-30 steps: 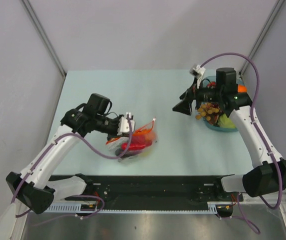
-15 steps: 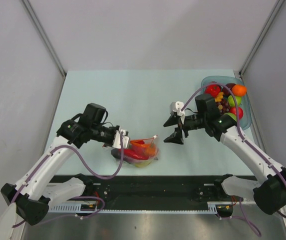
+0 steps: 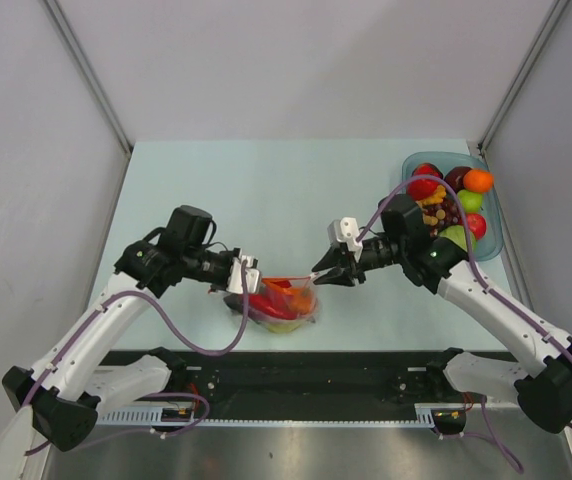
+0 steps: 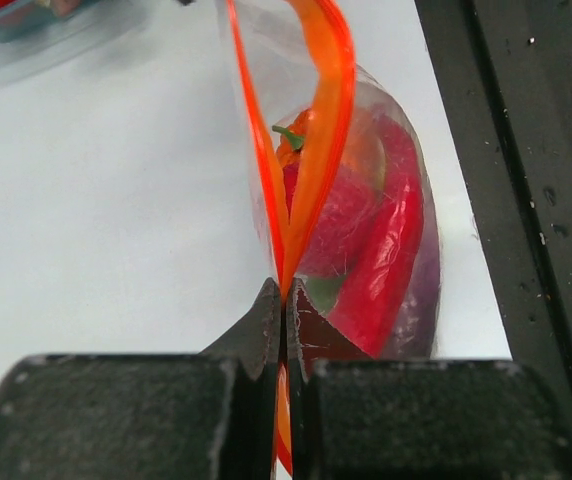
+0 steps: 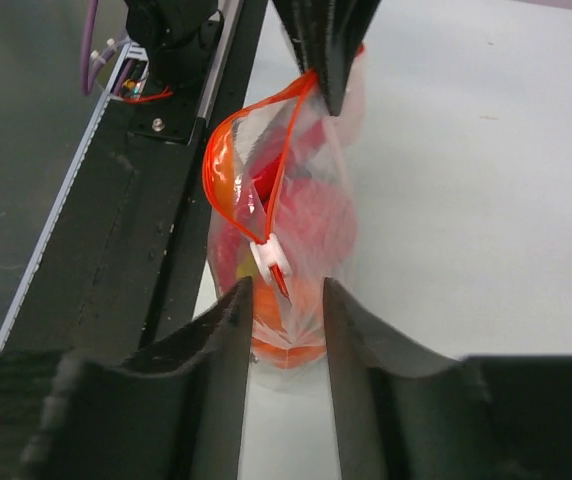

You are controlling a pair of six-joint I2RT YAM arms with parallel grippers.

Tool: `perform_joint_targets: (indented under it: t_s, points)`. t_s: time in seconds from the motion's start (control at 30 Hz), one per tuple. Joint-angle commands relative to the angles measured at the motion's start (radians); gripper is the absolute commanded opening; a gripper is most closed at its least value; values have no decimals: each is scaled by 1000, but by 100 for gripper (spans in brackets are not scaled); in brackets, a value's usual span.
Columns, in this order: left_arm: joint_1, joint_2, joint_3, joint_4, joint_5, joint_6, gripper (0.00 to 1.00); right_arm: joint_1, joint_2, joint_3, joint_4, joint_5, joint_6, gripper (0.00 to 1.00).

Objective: Place the food in the zip-top bag and seal the zipper
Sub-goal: Zip the zipper food storage bag at the center of the board.

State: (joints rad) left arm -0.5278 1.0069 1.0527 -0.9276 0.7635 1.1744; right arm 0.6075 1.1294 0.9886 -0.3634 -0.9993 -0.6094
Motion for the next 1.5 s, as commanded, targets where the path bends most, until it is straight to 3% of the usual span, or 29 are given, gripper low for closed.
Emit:
perform_joint_targets:
  t_s: [0.0,0.1,0.17,0.2,0.27,0.37,0.5,0.57,0.67,0.9,1.2,1.37,1.47]
  points:
    - [2,-36,-2,61,42,-35,0,15,-8,-2,1,11,-38,27]
    - [0,-48,0,65,39,-56,1,15,-10,-1,21,33,-21,9]
    - [0,-59,10,64,31,-85,7,17,-16,-1,18,45,-21,0]
    - [0,-68,19,62,30,-105,18,15,-17,-1,20,56,-20,0]
    - [0,-80,59,122,13,-267,25,15,-23,-1,21,64,-18,0]
    - [0,-65,151,199,-30,-462,44,15,-36,-1,53,82,13,0]
    - [-32,15,265,188,-49,-585,52,15,-46,-1,87,105,45,0]
    - [-110,77,312,164,-124,-648,55,17,-48,-1,89,105,45,0]
    - [-176,122,311,182,-179,-706,54,18,-51,-1,99,122,56,0]
    - [-256,127,193,450,-214,-751,55,31,-46,-1,142,156,92,0]
    - [-342,167,148,492,-256,-705,53,40,-46,-1,169,171,108,0]
    - [-342,197,162,475,-286,-705,34,40,-49,-1,170,166,96,0]
    - [-342,202,167,440,-288,-688,17,41,-49,-1,167,168,88,0]
